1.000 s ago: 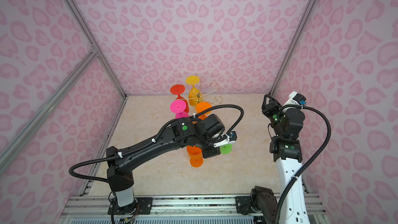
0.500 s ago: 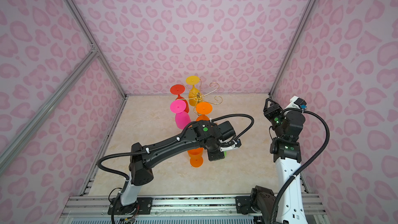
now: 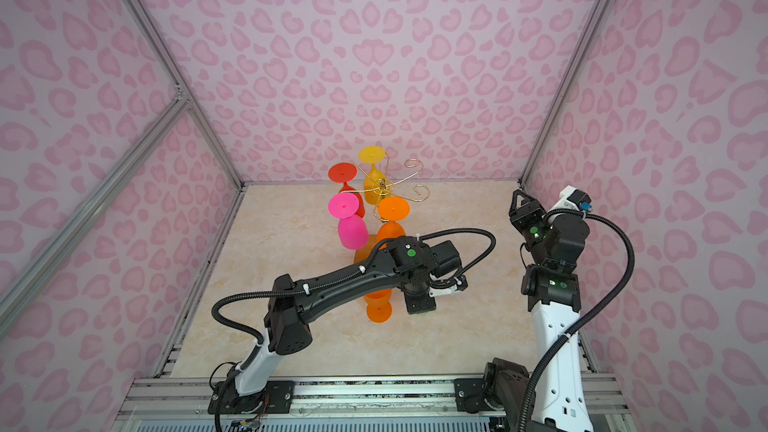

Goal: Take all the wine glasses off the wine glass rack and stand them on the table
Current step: 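Set the green glass upright beside the orange glass and open the left gripper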

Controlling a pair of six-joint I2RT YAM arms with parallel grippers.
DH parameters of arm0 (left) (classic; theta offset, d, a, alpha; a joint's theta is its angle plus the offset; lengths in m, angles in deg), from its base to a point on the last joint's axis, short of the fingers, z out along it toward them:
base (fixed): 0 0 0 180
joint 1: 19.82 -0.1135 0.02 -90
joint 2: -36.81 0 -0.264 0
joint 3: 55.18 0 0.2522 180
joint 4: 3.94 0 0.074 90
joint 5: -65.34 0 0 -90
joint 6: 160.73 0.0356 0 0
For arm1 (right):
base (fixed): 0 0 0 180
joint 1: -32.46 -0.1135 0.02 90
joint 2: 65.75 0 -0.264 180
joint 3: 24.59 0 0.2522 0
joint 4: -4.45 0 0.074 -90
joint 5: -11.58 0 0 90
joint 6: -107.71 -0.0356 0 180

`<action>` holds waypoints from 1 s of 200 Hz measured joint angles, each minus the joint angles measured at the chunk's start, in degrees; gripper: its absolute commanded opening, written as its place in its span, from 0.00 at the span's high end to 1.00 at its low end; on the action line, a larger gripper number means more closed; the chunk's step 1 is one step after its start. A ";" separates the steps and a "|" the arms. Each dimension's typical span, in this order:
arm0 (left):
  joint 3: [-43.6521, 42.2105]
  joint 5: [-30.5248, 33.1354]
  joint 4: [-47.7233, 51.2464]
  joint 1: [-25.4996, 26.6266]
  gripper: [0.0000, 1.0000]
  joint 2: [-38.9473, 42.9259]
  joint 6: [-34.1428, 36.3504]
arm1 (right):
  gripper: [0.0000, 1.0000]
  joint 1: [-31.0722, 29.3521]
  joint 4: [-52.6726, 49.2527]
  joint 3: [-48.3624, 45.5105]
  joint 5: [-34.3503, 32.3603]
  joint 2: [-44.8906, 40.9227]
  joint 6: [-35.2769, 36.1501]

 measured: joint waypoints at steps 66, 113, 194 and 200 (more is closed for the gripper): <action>0.96 0.24 1.18 -0.04 0.80 -0.44 -0.02 | 0.56 0.37 0.11 -0.31 0.42 0.00 -0.42; 4.42 0.20 1.29 -0.04 0.58 -0.39 -0.44 | 0.53 0.42 0.09 -0.28 1.14 -0.15 -0.44; 6.36 -0.68 -2.47 -0.02 0.49 9.92 -1.51 | 0.49 -1.95 0.00 0.04 4.81 -2.29 -1.70; 5.77 -0.66 -3.69 -0.04 0.49 12.13 -1.53 | 0.48 -3.08 -0.24 0.37 4.94 -2.29 -1.73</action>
